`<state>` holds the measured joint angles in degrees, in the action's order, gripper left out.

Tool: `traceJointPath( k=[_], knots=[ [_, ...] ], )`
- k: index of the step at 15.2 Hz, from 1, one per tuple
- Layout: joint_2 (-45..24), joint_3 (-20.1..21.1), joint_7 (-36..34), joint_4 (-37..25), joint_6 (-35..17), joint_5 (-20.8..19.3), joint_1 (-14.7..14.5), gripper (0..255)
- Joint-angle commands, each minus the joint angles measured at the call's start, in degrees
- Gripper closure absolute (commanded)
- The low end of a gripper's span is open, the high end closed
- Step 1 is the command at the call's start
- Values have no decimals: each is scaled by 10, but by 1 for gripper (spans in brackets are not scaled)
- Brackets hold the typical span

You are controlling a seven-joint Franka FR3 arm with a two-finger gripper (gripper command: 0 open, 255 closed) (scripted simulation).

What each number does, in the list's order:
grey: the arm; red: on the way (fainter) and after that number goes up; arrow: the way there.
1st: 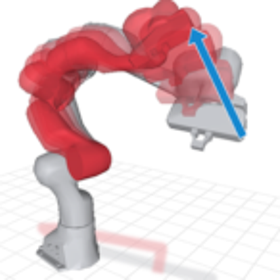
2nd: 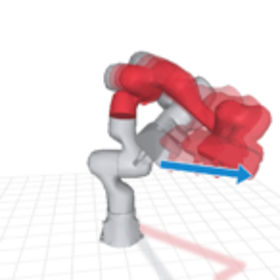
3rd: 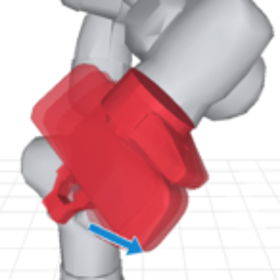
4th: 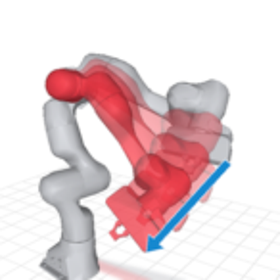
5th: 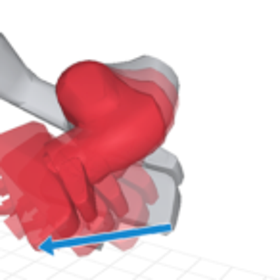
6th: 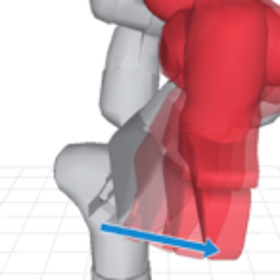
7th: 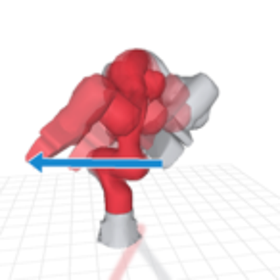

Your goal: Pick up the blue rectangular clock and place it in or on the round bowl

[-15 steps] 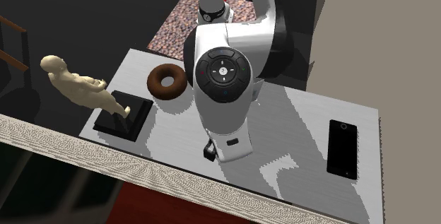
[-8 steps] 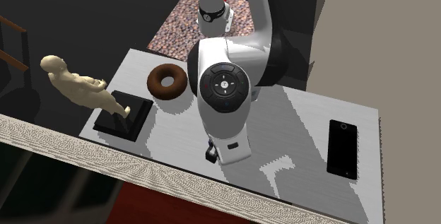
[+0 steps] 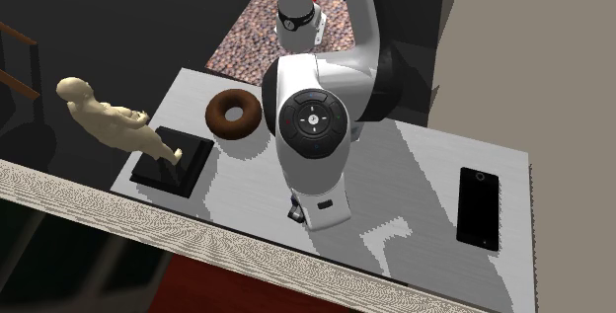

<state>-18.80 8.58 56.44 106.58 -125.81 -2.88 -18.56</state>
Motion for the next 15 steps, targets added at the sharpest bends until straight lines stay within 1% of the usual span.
traceJointPath(
  k=[1,8,15],
  knots=[
    [0,0,0,0,0,0,0,255],
    [0,0,0,0,0,0,0,255],
    [23,2,3,-23,46,5,1,255]
  ],
)
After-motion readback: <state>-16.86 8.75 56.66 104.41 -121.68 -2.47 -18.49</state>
